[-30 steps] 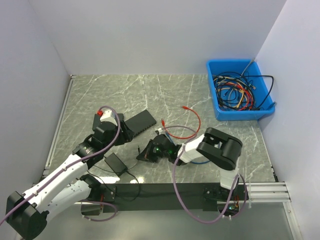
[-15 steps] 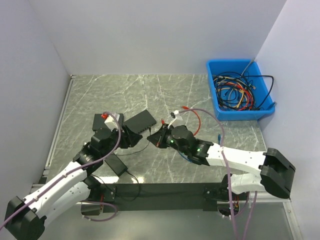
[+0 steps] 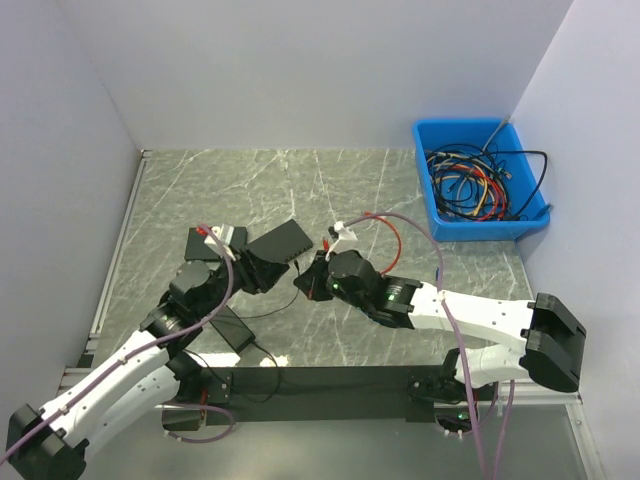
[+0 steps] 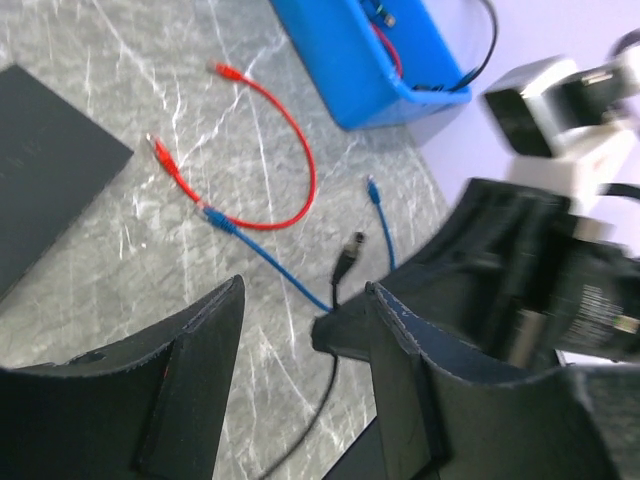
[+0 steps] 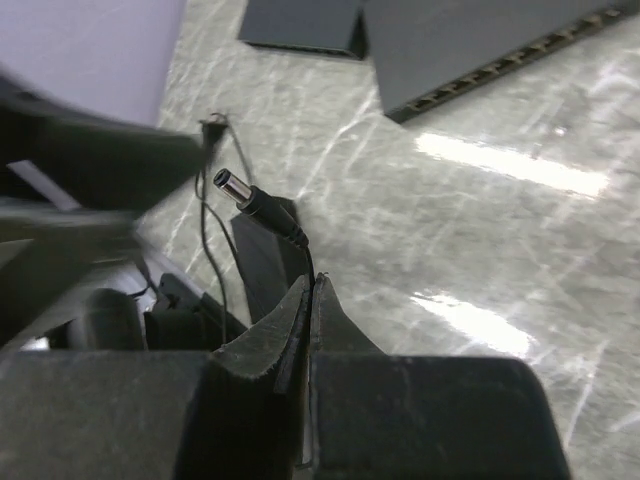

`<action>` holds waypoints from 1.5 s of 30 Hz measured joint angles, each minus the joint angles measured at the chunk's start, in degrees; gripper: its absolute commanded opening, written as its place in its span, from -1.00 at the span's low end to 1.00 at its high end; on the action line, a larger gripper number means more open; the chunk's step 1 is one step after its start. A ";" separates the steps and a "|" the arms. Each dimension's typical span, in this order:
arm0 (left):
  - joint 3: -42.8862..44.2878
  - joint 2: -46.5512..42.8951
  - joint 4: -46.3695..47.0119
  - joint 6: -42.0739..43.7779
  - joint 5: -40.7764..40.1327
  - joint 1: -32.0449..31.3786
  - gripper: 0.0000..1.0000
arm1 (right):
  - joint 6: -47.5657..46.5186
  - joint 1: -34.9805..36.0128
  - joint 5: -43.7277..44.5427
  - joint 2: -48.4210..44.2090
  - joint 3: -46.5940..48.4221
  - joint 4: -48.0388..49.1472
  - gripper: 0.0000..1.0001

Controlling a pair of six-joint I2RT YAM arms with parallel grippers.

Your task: Insert the plug into the switch port

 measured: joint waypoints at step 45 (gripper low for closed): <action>2.34 6.47 2.67 1.14 -10.69 -8.09 -0.18 | -2.01 5.40 3.69 3.54 6.60 -6.69 -1.00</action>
